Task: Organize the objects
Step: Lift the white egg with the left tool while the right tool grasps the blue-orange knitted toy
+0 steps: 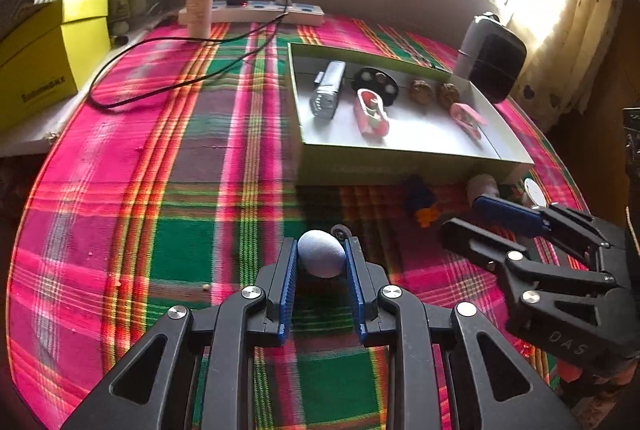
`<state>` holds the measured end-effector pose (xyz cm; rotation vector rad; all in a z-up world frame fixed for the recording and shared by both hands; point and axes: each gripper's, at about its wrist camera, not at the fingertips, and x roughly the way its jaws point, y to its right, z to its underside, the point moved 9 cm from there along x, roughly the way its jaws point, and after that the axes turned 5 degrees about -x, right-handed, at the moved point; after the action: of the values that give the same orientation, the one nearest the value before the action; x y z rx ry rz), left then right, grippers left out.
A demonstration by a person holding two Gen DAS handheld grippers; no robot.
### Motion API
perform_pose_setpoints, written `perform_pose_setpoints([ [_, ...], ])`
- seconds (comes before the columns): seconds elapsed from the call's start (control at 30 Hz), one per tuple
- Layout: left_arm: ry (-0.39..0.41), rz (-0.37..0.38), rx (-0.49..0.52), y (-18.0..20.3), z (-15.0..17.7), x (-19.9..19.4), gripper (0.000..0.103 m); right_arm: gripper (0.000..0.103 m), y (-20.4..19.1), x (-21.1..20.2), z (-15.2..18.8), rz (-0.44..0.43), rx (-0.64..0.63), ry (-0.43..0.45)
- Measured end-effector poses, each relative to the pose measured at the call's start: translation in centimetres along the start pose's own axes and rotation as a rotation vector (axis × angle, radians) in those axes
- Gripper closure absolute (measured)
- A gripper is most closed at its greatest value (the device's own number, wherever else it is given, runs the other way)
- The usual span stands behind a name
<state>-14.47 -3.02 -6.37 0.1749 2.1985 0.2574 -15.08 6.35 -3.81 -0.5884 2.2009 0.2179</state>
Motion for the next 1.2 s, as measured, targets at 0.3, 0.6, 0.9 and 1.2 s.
perform_pose_setpoints([
  [0.3, 0.018, 0.002, -0.018, -0.8, -0.5, 0.2, 0.081, 0.058, -0.9, 1.5, -0.5, -0.004, -0.033, -0.024],
  [0.6, 0.032, 0.007, -0.018, -0.9, -0.7, 0.3, 0.081, 0.058, -0.4, 2.0, -0.8, 0.029, -0.032, -0.022],
  [0.9, 0.04, 0.005, -0.014, -1.0, -0.8, 0.3, 0.081, 0.071, 0.0, 2.1, -0.8, 0.075, -0.053, -0.016],
  [1.2, 0.041, 0.003, -0.013, -0.9, -0.8, 0.4, 0.081, 0.082, 0.1, 2.0, -0.8, 0.077, -0.045, -0.012],
])
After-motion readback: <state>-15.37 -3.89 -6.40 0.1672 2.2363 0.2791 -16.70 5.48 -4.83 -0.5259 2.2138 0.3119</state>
